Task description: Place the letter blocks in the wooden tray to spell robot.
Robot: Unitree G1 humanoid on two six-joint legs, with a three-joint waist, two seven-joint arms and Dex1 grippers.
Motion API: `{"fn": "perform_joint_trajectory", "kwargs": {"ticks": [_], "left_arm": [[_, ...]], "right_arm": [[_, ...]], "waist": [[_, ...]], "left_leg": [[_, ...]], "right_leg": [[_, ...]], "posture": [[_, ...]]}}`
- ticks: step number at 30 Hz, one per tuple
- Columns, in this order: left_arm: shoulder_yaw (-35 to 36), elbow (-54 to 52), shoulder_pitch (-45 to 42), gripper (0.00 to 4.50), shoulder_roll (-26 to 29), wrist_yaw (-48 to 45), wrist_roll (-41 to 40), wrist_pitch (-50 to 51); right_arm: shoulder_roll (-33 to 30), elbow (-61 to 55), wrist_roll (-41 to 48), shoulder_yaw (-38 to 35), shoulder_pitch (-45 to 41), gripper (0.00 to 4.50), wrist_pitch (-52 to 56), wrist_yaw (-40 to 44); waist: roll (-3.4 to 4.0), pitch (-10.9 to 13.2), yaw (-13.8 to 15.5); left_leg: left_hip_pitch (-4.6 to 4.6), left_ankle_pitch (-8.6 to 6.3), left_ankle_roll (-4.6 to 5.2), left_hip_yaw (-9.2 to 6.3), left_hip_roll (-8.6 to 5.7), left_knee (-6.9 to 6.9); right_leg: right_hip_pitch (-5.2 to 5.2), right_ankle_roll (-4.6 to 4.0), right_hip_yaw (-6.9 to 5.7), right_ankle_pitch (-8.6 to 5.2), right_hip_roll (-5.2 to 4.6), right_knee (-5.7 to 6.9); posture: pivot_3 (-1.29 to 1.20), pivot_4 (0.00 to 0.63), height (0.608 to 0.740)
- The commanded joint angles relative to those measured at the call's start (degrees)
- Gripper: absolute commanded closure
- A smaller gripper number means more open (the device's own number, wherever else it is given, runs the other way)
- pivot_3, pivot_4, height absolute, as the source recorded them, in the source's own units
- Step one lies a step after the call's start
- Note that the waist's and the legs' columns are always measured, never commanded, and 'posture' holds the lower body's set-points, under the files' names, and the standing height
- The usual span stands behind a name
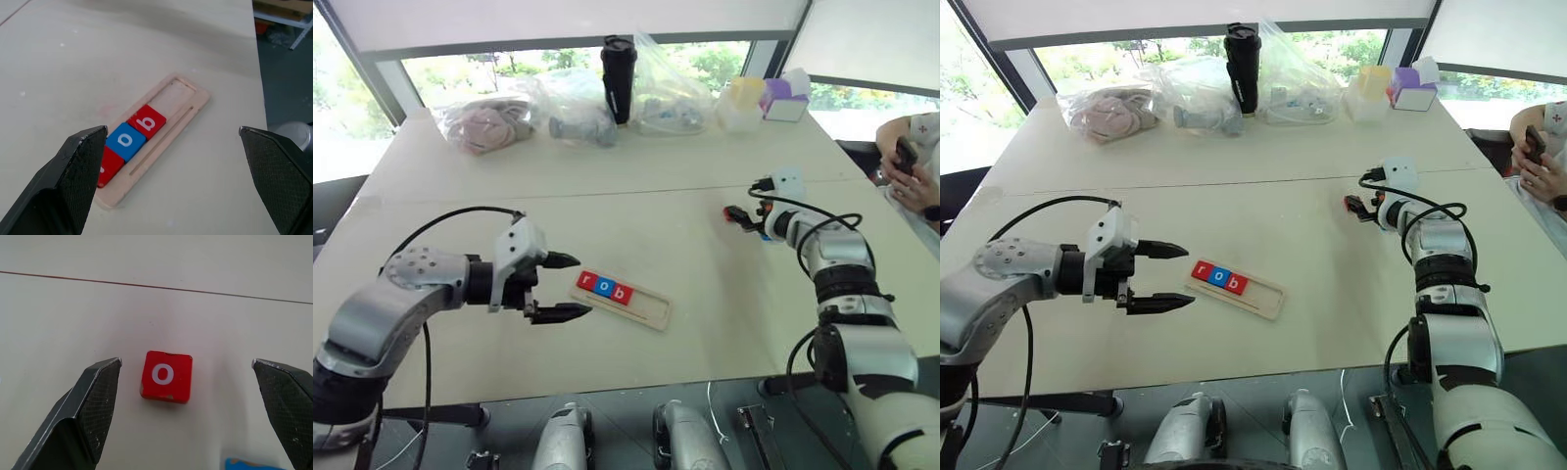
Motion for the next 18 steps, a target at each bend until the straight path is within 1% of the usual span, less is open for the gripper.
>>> {"fn": "perform_joint_trajectory", "kwargs": {"ticks": [1,6,8,9,13,14,17,18], "left_arm": [[2.2,-2.6,0.9,0.00,0.7,1.0,-0.7,0.0],[2.2,-3.0,1.8,0.00,0.6,1.7,-0.3,-0.2],[2.0,-2.8,1.8,0.00,0.6,1.9,-0.2,-0.5],[2.0,-2.7,1.7,0.00,0.6,2.0,-0.1,-0.5],[1.6,-2.4,1.6,0.00,0.5,2.1,0.2,-0.8],[1.5,-2.3,1.6,0.00,0.4,2.0,0.3,-0.9],[1.2,-2.0,1.6,0.00,0.3,1.9,0.6,-1.2],[1.1,-2.1,1.5,0.00,0.2,1.9,0.5,-1.2]], "right_arm": [[0.8,4.4,-1.2,0.8,-2.6,0.13,-3.8,-0.5],[2.2,9.3,-2.3,1.5,-4.1,0.13,-5.5,-2.5],[2.5,11.1,-2.9,1.6,-4.6,0.65,-5.7,-4.2],[2.5,11.8,-3.0,1.6,-4.8,1.00,-6.0,-4.9],[2.7,12.4,-2.9,1.4,-5.1,3.01,-6.5,-5.0],[2.7,12.1,-2.9,1.3,-5.1,3.34,-6.4,-4.9],[2.5,10.4,-2.7,1.4,-4.8,3.33,-6.3,-4.5],[2.0,8.2,-2.5,1.3,-4.3,3.33,-5.6,-4.2]], "waist": [[0.00,0.0,0.1],[0.01,0.0,0.0],[0.01,0.0,-0.1],[0.01,0.0,-0.1],[0.00,0.0,0.1],[0.01,0.0,0.1],[0.01,0.0,0.0],[0.01,0.0,0.0]], "left_leg": [[0.00,0.00,0.00,-0.01,0.00,0.00],[0.00,0.00,0.00,-0.01,-0.01,0.02],[0.02,0.00,-0.01,-0.01,-0.01,0.02],[0.02,0.01,-0.01,-0.01,0.00,0.02],[0.02,0.01,-0.02,-0.03,0.00,0.02],[0.02,0.01,-0.02,-0.02,-0.01,0.02],[0.02,0.01,-0.02,-0.02,-0.01,0.03],[0.02,0.01,-0.02,-0.03,-0.01,0.03]], "right_leg": [[0.01,0.00,0.00,0.00,0.00,0.00],[0.03,-0.02,0.00,-0.01,-0.02,0.00],[0.03,-0.01,0.00,0.00,-0.01,0.00],[0.03,-0.01,0.00,0.00,-0.01,0.01],[0.05,-0.01,-0.01,0.00,-0.01,0.01],[0.06,0.00,0.00,0.00,-0.01,0.01],[0.07,0.00,0.00,0.01,-0.02,0.00],[0.07,0.00,0.00,0.01,-0.02,0.00]], "posture": [[0.00,0.150,0.740],[0.00,0.150,0.740],[0.00,0.150,0.740],[0.00,0.150,0.740],[0.00,0.150,0.740],[0.00,0.150,0.740],[0.00,0.150,0.740],[0.00,0.150,0.740]]}}
